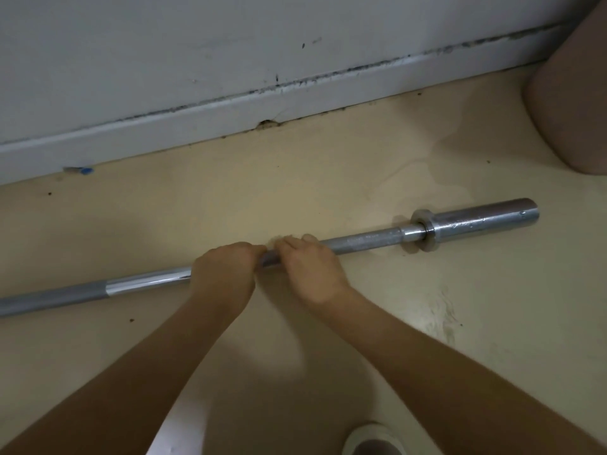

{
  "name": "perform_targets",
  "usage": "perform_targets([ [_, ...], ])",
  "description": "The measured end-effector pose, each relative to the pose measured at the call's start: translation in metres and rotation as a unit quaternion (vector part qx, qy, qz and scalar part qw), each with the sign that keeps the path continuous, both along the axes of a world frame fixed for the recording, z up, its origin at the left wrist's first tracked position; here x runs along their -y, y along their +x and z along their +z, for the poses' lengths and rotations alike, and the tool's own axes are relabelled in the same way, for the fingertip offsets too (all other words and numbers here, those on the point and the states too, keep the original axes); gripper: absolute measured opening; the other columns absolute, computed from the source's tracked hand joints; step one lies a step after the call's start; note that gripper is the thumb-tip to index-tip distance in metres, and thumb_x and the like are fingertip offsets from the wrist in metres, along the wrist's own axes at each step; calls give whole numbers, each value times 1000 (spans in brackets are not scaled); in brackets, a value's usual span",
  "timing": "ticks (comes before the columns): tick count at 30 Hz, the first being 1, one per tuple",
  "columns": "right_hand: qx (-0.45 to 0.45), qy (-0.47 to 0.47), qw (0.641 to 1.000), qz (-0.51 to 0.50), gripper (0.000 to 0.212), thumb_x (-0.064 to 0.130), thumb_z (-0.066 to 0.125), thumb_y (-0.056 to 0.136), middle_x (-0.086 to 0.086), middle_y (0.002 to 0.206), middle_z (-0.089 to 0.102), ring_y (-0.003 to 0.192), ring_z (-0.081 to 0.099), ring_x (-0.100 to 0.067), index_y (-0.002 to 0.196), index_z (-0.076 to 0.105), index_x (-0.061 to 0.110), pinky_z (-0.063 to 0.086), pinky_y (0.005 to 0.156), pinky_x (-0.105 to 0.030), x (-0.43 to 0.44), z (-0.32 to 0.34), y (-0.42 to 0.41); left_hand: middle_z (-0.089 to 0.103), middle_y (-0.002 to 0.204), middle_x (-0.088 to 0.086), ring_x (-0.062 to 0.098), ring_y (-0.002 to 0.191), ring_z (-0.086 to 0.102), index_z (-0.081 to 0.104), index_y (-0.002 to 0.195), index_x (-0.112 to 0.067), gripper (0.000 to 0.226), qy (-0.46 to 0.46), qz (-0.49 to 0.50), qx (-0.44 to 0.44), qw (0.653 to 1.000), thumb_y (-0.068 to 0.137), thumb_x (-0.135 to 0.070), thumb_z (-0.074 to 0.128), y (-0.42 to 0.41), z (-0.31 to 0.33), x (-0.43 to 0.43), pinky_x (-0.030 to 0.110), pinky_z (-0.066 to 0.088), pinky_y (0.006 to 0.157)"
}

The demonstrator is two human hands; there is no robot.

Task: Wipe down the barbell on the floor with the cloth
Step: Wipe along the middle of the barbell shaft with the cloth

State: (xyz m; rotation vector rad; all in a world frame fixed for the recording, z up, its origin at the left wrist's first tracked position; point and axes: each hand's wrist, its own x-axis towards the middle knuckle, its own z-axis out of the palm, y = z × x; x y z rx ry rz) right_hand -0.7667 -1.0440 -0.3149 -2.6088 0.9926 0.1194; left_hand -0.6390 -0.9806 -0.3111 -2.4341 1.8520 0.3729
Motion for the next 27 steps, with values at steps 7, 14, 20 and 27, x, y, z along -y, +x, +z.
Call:
perform_targets([
  [7, 4, -31, 984, -173, 24, 18, 63, 71, -9, 89, 70, 85, 61, -31, 94, 66, 13, 43, 65, -30, 22, 0, -53, 69, 97, 0, 25, 90, 64, 60, 101, -25, 14, 40, -4, 57, 998, 90, -30, 53, 0, -4, -6, 30, 36, 64],
  [14, 13, -13, 999, -40, 38, 26, 46, 71, -1, 85, 74, 70, 65, -24, 100, 70, 21, 47, 58, -21, 16, 12, -54, 69, 99, -1, 24, 92, 64, 60, 101, -28, 20, 31, -22, 40, 998, 89, -42, 55, 0, 1, -12, 29, 36, 65],
  [20, 114, 42, 964, -238, 21, 28, 49, 88, -7, 81, 68, 77, 63, -27, 91, 64, 14, 44, 66, -31, 23, 4, -70, 69, 95, -1, 23, 89, 65, 60, 99, -29, 14, 25, -21, 34, 999, 91, -39, 52, -2, -2, -19, 29, 34, 63],
  [27, 141, 104, 937, -303, 34, 36, 65, 83, -1, 79, 58, 65, 58, -23, 98, 42, 18, 47, 58, -31, 21, 6, -56, 69, 99, 1, 26, 92, 63, 59, 107, -29, 19, 36, -11, 46, 998, 94, -36, 47, 2, 1, -8, 30, 35, 65],
])
